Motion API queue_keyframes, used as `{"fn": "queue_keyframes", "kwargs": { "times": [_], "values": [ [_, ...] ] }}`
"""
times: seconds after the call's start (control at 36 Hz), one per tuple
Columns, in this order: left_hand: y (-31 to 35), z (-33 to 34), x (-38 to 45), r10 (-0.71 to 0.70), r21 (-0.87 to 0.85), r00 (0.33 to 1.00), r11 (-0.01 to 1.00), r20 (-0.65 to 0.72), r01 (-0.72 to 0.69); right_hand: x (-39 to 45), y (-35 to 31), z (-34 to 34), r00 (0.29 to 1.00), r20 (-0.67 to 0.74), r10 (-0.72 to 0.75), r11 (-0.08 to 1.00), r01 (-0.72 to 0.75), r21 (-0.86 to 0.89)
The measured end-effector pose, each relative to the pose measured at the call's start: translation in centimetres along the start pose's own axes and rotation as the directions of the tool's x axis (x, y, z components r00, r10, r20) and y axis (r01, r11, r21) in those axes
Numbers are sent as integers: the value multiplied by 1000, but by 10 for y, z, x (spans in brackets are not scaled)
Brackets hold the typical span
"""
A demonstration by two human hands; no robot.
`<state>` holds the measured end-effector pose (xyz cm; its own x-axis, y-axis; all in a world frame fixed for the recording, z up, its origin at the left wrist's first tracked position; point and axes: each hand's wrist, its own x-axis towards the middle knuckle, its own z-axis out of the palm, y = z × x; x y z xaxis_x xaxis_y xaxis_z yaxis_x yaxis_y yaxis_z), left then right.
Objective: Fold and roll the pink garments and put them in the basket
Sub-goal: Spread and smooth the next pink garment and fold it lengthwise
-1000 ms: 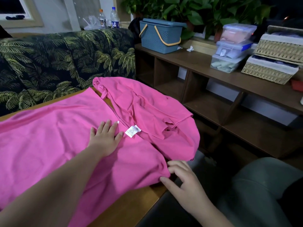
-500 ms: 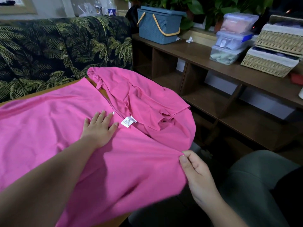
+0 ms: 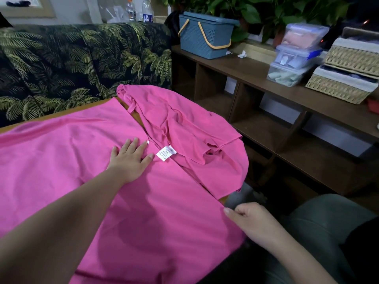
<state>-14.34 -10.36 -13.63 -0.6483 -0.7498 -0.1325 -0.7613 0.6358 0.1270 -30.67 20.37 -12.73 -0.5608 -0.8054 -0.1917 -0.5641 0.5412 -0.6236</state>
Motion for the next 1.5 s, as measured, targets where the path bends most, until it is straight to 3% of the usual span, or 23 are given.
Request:
{"fn": "queue_keyframes", "kwargs": {
  "times": [0.11,0.22,0.42,0.56,0.64,0.69,0.81,1.0,1.11,1.28,1.5],
  "values": [
    [0,-3,-7,12,26,999,1000,34,-13,-3,-11,3,998,-39,-43,996,40,-81],
    [-2,7,-32,73,1,997,997,9,-73,0,-35,2,992,-71,-101,994,99,-37],
    [-20,11,-57,64,3,998,998,-14,-64,21,-82,17,954,16,-300,934,298,-196],
    [-23,9,-61,58,-55,995,996,-79,-63,40,-110,35,938,8,-348,927,345,-150],
    [-13,-3,-51,11,-50,971,998,-238,-23,54,-120,40,929,-122,-349,936,338,-101],
    [-2,-14,-41,10,-12,957,1000,-291,-14,61,-124,39,943,-132,-306,952,299,-66],
    [17,-29,-23,-88,-100,969,993,-230,66,73,-124,41,961,-36,-275,953,268,-143],
    [33,-30,-3,-245,-26,955,969,-168,244,80,-115,52,959,-19,-282,945,274,-181],
    [36,-34,-4,-276,-187,946,951,-168,245,80,-113,53,949,-18,-315,926,303,-226],
    [41,-41,11,-260,-536,934,839,-245,93,81,-111,53,951,-51,-305,937,290,-195],
    [29,-16,25,-95,-664,972,744,-214,-73,80,-108,51,961,-68,-268,951,253,-177]
  ]
}}
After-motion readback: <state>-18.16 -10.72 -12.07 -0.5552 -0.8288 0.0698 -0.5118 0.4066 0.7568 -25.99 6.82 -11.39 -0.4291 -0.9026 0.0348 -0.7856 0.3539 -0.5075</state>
